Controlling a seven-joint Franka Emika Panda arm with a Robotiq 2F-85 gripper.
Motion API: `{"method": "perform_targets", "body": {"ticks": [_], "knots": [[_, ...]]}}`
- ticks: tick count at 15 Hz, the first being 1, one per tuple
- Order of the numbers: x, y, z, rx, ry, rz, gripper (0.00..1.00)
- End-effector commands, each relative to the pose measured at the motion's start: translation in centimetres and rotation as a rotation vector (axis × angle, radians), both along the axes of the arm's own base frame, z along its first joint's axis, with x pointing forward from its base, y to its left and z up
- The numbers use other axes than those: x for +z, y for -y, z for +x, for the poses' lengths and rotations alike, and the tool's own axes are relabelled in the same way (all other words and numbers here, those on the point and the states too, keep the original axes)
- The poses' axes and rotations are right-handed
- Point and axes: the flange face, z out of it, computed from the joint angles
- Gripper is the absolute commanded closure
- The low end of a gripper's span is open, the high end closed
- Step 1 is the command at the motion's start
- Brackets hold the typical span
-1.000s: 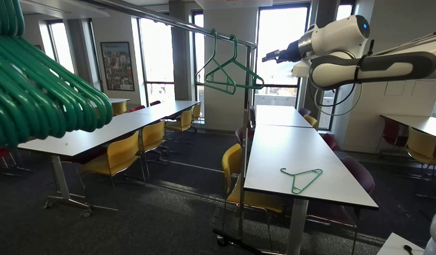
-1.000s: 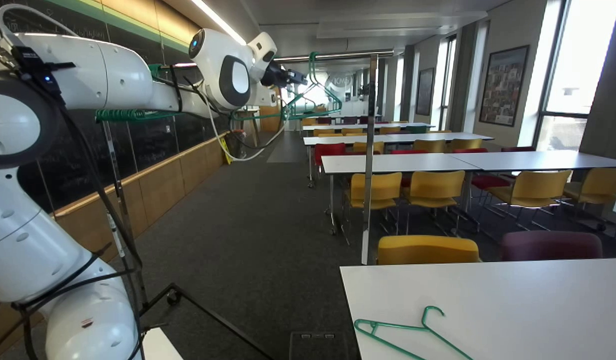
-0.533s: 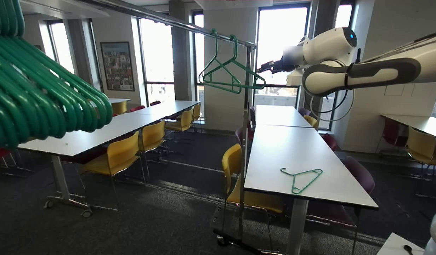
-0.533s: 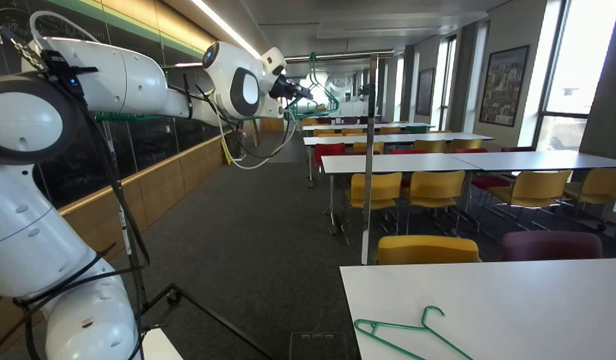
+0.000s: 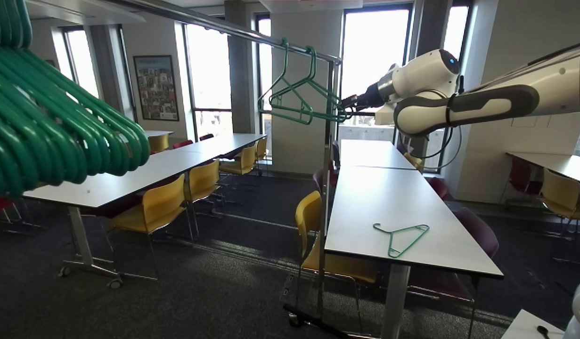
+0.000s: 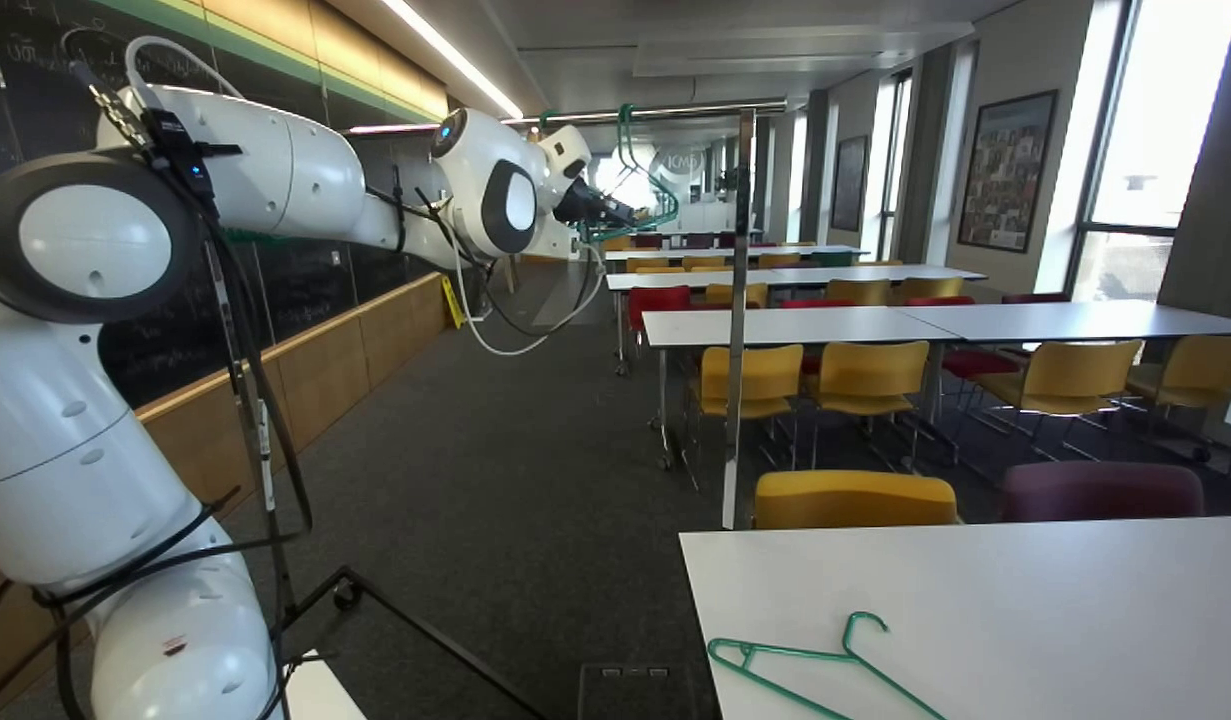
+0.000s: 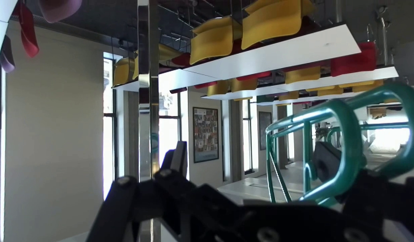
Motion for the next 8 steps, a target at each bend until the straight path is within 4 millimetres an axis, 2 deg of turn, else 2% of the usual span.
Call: {"method": "perform_targets", "body": {"ticks": [1,4,6,8], "knots": [[0.3,0.1,0.1,0.011,-0.006,-0.026,0.0],[1.0,0.7,-0.3,-0.005,0.023,-0.042,0.0],[1.8,2.4,-0.2,-0.05,0.046,-0.052,0.0],[2.3,4.9,0.4,-0.108,0.05,-0.067,0.0]]}}
